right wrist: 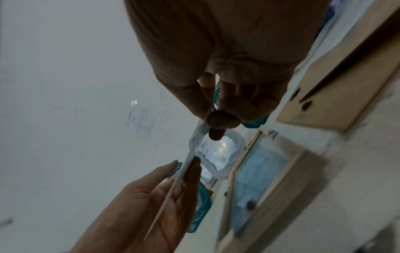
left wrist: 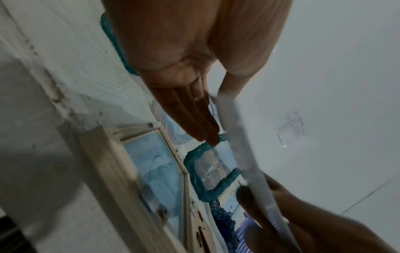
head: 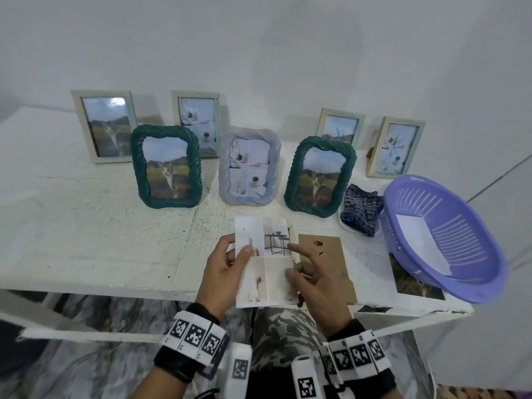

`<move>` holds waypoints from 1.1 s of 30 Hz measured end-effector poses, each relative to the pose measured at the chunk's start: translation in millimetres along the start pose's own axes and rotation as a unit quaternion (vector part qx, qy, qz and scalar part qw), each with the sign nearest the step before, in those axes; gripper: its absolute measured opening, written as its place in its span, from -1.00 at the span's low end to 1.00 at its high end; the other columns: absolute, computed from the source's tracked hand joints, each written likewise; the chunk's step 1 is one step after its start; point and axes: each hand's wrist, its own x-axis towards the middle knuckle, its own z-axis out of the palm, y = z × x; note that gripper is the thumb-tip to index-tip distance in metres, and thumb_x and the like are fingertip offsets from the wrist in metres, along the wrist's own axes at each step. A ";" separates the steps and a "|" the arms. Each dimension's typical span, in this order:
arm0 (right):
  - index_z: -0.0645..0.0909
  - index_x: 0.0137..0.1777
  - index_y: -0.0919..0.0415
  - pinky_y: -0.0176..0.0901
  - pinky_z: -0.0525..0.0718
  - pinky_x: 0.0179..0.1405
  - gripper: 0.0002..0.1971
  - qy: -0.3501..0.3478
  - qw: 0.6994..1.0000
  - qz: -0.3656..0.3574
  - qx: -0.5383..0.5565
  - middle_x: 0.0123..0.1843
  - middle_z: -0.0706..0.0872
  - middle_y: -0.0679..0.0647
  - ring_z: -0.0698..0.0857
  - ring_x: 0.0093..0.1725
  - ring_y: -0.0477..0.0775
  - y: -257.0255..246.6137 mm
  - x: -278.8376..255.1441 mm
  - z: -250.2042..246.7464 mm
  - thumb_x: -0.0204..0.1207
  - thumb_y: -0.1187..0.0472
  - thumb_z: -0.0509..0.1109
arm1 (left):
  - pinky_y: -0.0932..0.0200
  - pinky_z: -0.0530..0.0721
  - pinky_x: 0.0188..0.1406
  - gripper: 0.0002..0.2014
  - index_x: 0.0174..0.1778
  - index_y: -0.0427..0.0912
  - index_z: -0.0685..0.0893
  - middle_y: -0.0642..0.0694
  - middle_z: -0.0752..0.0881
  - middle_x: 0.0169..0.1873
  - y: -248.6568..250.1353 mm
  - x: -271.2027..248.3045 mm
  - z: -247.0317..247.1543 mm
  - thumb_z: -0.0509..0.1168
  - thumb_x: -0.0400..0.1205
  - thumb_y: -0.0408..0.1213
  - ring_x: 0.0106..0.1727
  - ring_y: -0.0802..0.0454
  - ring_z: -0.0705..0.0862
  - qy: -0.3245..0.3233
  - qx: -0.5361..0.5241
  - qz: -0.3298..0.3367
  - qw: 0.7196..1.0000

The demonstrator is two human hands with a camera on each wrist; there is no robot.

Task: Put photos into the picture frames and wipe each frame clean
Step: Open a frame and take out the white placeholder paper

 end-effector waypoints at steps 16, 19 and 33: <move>0.72 -0.17 0.23 -0.37 0.45 -0.60 -0.83 0.288 0.943 0.112 -0.125 -0.43 0.71 -0.02 0.50 -0.58 -0.22 29.3 -104.9 -156.6 0.57 0.43 0.36 | 0.32 0.69 -0.14 -0.84 0.12 0.02 0.68 0.14 0.77 -0.08 14.1 16.1 75.3 0.34 0.65 -0.27 -0.10 0.25 0.73 -0.223 0.189 0.145 0.945; 0.74 -0.18 0.27 -0.29 0.41 -0.63 -0.82 0.319 0.929 0.154 -0.106 -0.39 0.70 0.17 0.44 -0.62 -0.06 37.9 -118.9 -180.1 0.55 0.48 0.36 | 0.25 0.70 -0.05 -0.79 0.17 -0.02 0.68 0.10 0.75 -0.01 19.7 20.0 108.7 0.34 0.63 -0.28 -0.03 0.25 0.69 -0.265 0.224 0.197 0.917; 0.60 0.28 -0.06 -0.18 0.69 -0.14 -0.57 0.130 0.934 0.130 -0.306 0.09 0.61 -0.04 0.65 -0.22 -0.07 29.3 -157.2 -237.8 0.51 0.42 0.36 | -0.07 0.37 0.52 -0.51 0.38 0.06 0.55 -0.17 0.17 0.63 -1.2 33.4 250.1 0.41 0.55 0.08 0.62 -0.15 0.21 -0.300 0.423 0.261 0.814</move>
